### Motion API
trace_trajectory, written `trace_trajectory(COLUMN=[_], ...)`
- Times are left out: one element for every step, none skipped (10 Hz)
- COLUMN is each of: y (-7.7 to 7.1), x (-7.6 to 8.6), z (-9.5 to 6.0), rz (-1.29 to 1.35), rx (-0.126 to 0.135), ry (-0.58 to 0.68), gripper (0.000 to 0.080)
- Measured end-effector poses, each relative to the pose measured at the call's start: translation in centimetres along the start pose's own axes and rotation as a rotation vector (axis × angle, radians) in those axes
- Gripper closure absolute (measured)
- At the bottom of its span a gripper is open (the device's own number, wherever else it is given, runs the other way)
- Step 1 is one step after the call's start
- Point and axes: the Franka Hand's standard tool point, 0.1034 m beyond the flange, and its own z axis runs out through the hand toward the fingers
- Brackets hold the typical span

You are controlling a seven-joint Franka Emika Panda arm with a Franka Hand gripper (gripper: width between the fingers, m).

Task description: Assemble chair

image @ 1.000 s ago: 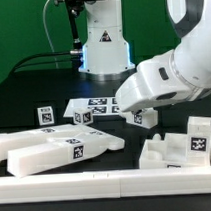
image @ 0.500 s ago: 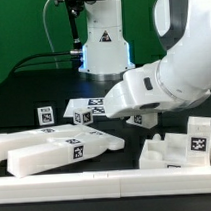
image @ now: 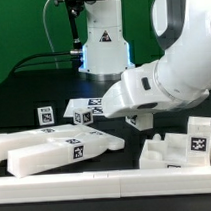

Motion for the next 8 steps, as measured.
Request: trace_trajectory(y=[0.1,0.2,0.7,1.4,2.0,3.2,3.5,3.2], x=[0.0,-0.3,-1.3,-1.5,-1.7,-2.4,-2.5,-2.7], z=[0.0,-0.5,-2.2,-4.1,-5.8,-7.3,-7.2,-6.6], rz=[0.001,0.010,0.046,0.079,0.092,0.071,0.051,0.065], rx=[0.001,0.015,0.056,0.093,0.120,0.107,0.075,0.082], ry=[0.003,0.003,-0.039,-0.032,0.026,0.101,0.189,0.218], gripper=[0.0517,0.0517,0.0517,0.0517,0.0517,0.0515,0.0515,0.0515])
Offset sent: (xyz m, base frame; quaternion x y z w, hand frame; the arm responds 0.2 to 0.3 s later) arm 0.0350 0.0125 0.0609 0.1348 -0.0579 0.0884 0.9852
